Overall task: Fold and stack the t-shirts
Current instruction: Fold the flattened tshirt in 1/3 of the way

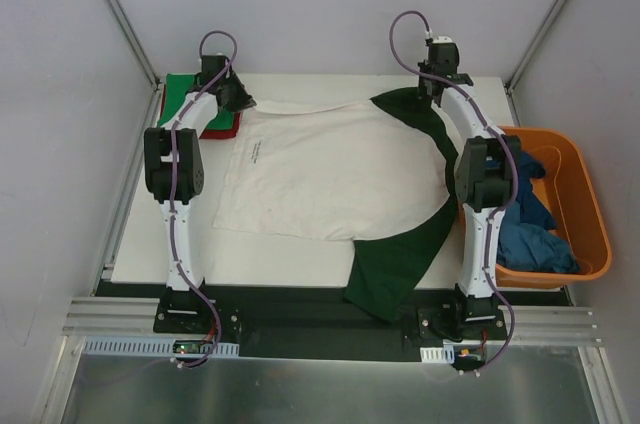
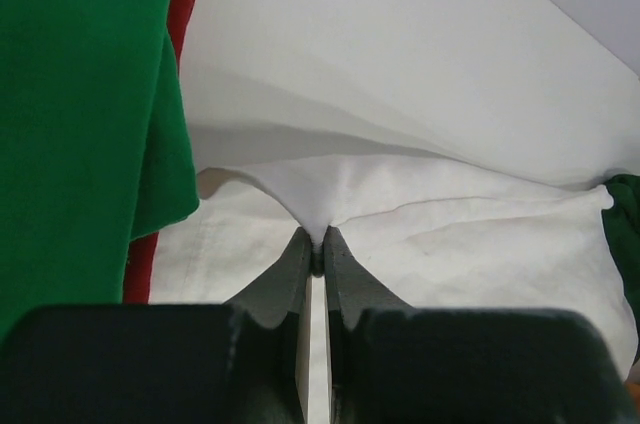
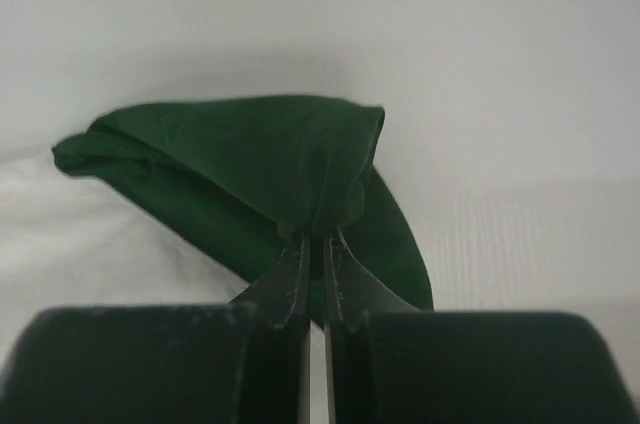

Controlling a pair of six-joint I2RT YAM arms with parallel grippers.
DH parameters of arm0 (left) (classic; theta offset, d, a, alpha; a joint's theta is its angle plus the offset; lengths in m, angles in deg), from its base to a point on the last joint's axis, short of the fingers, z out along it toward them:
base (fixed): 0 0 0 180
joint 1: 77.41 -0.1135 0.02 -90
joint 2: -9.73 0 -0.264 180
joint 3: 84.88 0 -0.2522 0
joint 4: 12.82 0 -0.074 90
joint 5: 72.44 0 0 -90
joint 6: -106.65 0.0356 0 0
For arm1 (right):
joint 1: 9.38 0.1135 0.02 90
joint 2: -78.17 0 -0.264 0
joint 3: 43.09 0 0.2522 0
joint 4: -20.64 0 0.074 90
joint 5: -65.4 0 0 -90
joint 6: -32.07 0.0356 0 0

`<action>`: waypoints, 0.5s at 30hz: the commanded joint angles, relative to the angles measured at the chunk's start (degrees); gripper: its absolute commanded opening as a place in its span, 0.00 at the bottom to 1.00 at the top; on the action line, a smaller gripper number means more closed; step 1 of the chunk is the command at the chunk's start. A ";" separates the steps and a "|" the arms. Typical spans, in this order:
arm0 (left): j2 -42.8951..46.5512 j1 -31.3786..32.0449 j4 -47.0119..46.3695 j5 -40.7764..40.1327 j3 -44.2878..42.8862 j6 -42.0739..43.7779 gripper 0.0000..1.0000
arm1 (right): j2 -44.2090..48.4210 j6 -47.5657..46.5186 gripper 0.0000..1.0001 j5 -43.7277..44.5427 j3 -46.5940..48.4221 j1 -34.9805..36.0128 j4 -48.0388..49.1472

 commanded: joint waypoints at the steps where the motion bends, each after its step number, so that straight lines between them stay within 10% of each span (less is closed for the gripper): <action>1: 7.34 0.39 -0.97 -0.97 4.06 0.82 0.00 | 14.85 4.39 0.01 -2.71 -7.97 -0.35 -0.98; 15: 22.99 -0.22 -3.78 -2.20 24.62 2.40 0.00 | 41.15 9.15 0.01 -1.41 -31.62 0.62 -18.99</action>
